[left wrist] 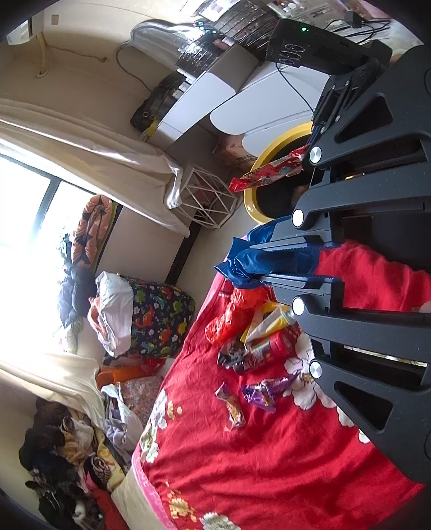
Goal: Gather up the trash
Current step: 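Carry the blue bag and red snack packet over the yellow-rimmed bin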
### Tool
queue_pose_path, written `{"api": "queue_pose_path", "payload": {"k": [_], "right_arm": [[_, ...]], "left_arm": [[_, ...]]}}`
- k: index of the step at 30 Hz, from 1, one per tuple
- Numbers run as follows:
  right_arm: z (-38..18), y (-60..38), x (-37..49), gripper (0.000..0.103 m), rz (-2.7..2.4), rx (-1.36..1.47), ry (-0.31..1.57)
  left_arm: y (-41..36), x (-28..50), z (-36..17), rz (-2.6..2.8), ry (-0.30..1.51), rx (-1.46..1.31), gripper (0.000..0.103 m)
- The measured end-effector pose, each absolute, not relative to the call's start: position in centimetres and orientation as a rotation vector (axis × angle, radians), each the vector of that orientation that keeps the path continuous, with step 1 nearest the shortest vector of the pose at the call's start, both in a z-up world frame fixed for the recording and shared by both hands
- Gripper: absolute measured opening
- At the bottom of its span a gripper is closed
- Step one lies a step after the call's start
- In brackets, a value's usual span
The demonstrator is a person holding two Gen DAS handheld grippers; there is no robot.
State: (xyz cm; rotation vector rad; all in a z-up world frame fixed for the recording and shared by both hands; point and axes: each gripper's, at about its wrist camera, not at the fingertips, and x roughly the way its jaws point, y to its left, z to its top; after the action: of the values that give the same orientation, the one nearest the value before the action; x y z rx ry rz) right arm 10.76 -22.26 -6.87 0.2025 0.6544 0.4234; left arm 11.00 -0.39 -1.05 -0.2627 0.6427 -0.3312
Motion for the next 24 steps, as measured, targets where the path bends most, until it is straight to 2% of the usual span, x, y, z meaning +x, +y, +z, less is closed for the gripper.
{"api": "queue_pose_path", "payload": {"k": [24], "right_arm": [[-7.4, -28.4, 11.2, 0.012, 0.291, 0.297, 0.618]], "left_arm": [[-7.7, 11.2, -0.8, -0.464, 0.659, -0.178, 0.006]]}}
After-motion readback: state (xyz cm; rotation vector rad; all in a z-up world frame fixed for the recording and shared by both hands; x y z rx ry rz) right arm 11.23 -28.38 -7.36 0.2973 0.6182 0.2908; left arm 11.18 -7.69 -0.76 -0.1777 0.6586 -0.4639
